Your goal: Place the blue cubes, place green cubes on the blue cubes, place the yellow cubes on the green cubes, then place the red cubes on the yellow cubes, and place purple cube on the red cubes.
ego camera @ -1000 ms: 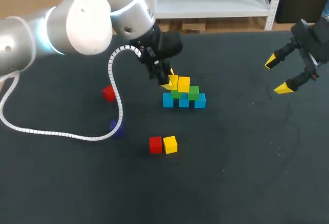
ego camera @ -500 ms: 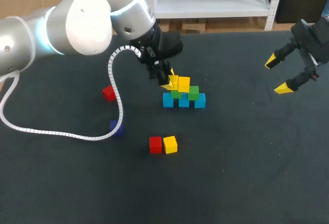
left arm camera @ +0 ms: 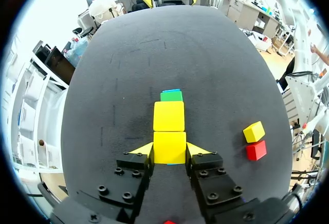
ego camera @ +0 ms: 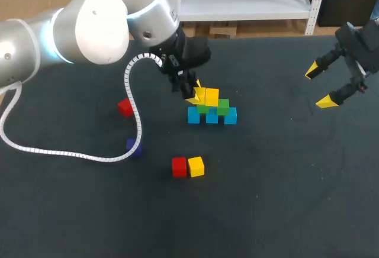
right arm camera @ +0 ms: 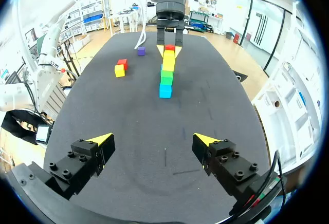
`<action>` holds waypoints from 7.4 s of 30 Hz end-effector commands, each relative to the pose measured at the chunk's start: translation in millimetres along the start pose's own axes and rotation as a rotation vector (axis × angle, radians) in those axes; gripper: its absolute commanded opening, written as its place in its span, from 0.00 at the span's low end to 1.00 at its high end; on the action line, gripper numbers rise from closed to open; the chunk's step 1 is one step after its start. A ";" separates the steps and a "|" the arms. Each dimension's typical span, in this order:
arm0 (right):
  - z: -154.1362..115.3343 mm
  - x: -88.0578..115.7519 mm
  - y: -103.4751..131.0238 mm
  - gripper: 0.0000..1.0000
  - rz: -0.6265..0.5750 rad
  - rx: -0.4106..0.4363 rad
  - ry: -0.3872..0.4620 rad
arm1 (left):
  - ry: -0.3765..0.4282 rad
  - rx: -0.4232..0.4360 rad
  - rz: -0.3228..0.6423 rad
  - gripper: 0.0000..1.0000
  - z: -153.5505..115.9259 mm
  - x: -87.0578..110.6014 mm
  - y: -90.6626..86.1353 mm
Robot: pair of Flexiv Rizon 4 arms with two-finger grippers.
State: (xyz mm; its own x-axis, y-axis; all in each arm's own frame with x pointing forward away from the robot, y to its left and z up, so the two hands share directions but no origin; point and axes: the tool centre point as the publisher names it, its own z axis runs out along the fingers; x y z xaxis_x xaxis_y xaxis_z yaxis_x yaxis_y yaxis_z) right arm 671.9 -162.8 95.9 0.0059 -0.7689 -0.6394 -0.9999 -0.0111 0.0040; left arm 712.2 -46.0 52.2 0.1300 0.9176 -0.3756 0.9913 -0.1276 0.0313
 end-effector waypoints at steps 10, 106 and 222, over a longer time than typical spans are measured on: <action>0.5 0.3 -0.9 1.00 -0.001 -0.001 -0.002 | 0.000 -0.001 0.004 0.00 0.5 -0.7 -0.7; -20.9 -0.4 -3.8 1.00 0.010 0.066 -0.012 | -0.245 -0.190 -0.149 1.00 -138.6 184.5 -91.6; 248.0 -137.0 111.6 0.39 -0.094 -0.093 -0.095 | -0.245 -0.190 -0.149 1.00 -138.6 184.5 -91.6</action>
State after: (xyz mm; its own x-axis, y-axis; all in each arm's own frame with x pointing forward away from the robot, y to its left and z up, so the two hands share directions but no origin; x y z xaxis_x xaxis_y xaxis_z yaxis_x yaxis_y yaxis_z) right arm 555.3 98.9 -4.7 0.0943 -0.7026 -0.7053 -0.9901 -0.1404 0.0075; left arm 647.6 185.9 109.4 -0.0065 0.8026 -0.5964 0.9879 0.0975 0.1205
